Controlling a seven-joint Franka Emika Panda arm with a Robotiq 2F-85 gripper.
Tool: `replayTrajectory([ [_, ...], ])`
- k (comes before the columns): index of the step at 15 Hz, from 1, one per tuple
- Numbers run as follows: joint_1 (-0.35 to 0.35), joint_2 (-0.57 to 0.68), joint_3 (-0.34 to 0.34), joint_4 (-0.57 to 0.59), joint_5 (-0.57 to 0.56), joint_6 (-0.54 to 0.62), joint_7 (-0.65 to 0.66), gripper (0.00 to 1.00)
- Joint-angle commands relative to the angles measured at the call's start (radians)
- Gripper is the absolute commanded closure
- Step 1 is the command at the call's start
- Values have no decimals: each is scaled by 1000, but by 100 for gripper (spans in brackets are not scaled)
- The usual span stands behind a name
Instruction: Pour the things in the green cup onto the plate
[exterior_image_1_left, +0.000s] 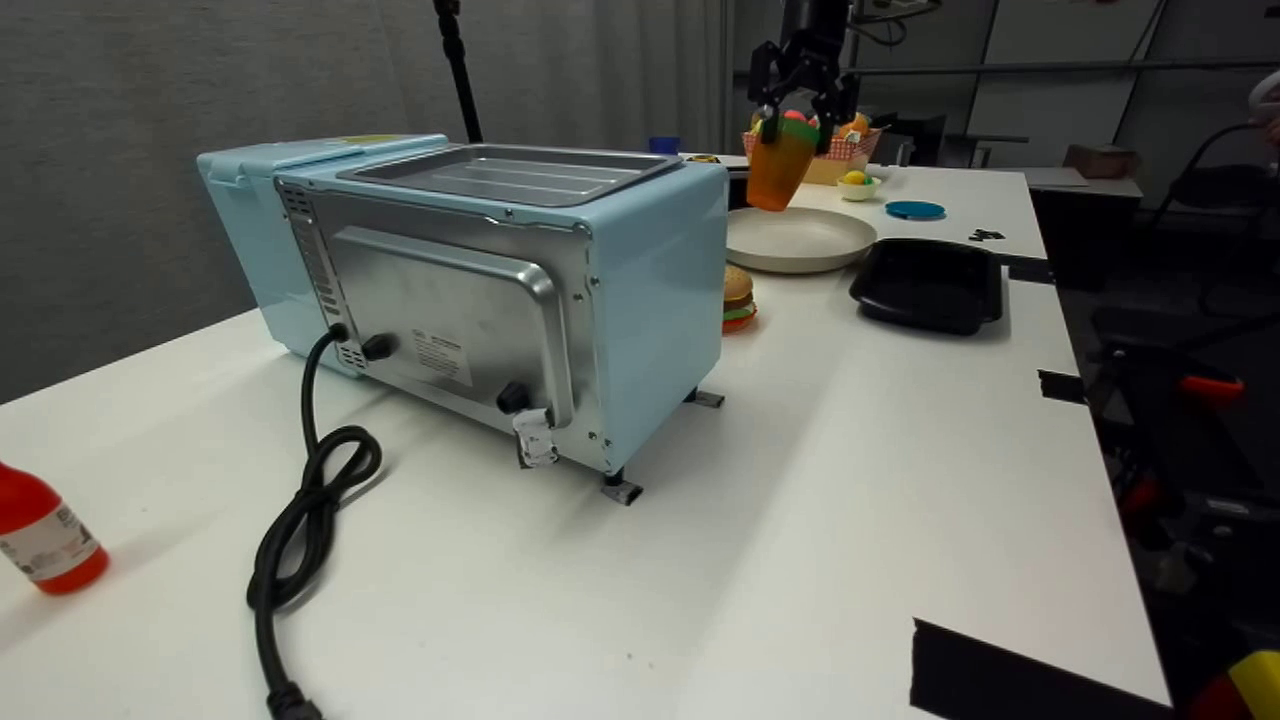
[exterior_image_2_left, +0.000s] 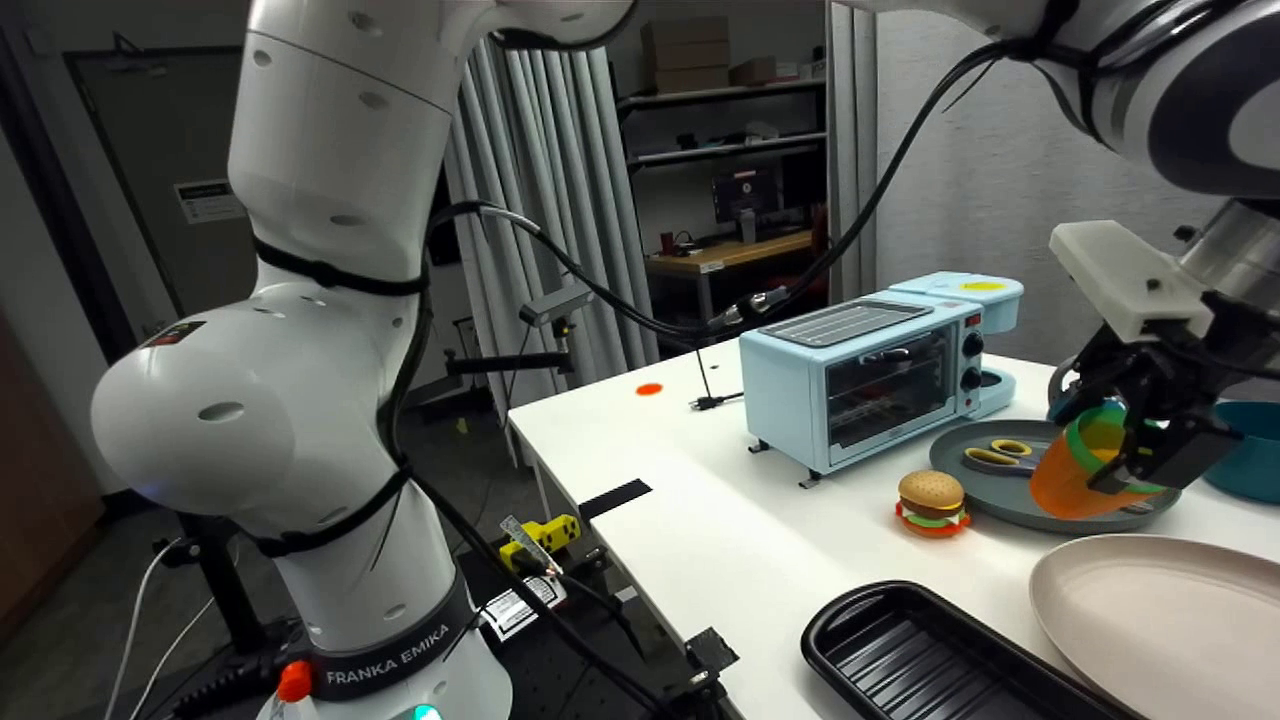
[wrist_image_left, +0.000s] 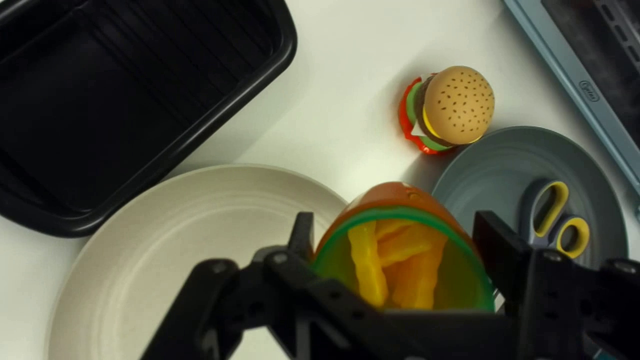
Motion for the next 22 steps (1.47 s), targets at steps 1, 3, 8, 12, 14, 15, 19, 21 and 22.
replayTrajectory([
  [1,-74,118,40,149,117,-142,-26,45],
  [3,-97,161,46,186,159,-196,-18,45],
  [8,-148,227,51,237,278,-307,-20,45],
  [12,-187,258,51,258,417,-399,-33,45],
  [14,-198,269,44,266,469,-434,-38,45],
  [15,-204,272,43,264,497,-448,-42,45],
  [19,-240,304,38,282,597,-514,-55,45],
  [21,-255,319,37,289,638,-542,-55,45],
  [22,-263,325,37,290,657,-555,-56,45],
])
